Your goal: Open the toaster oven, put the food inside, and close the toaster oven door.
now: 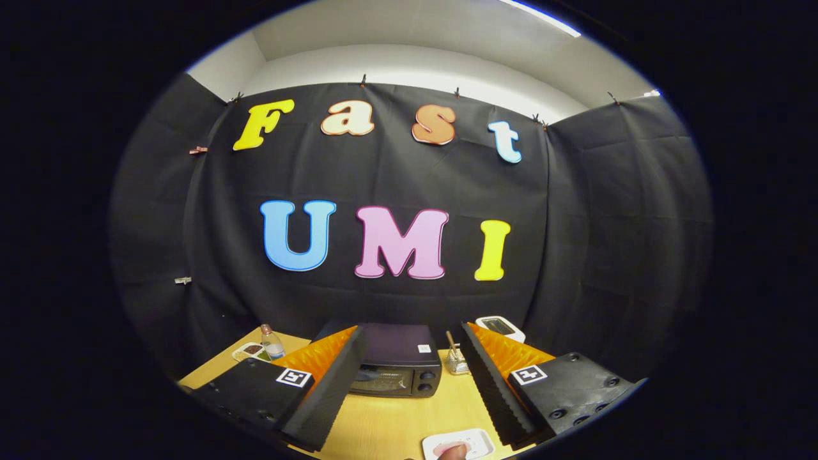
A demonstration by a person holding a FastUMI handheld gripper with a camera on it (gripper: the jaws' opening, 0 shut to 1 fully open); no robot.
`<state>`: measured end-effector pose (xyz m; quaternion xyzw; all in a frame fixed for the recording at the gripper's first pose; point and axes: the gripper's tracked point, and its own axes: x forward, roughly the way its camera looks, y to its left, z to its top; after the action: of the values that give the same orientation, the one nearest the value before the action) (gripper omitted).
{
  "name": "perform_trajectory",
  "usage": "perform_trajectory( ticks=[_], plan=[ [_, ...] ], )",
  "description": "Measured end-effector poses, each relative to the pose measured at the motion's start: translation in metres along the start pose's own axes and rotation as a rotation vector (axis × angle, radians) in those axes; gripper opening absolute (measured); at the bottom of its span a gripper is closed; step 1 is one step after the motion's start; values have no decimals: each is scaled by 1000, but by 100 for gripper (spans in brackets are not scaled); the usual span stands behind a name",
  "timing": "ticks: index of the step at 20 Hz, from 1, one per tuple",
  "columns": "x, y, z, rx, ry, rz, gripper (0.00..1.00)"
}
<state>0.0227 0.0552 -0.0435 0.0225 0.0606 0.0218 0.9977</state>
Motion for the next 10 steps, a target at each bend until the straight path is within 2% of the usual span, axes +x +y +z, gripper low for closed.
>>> perform_trajectory(
  ticks=[10],
  plan=[
    [88,75,-141,25,317,68,98]
  ],
)
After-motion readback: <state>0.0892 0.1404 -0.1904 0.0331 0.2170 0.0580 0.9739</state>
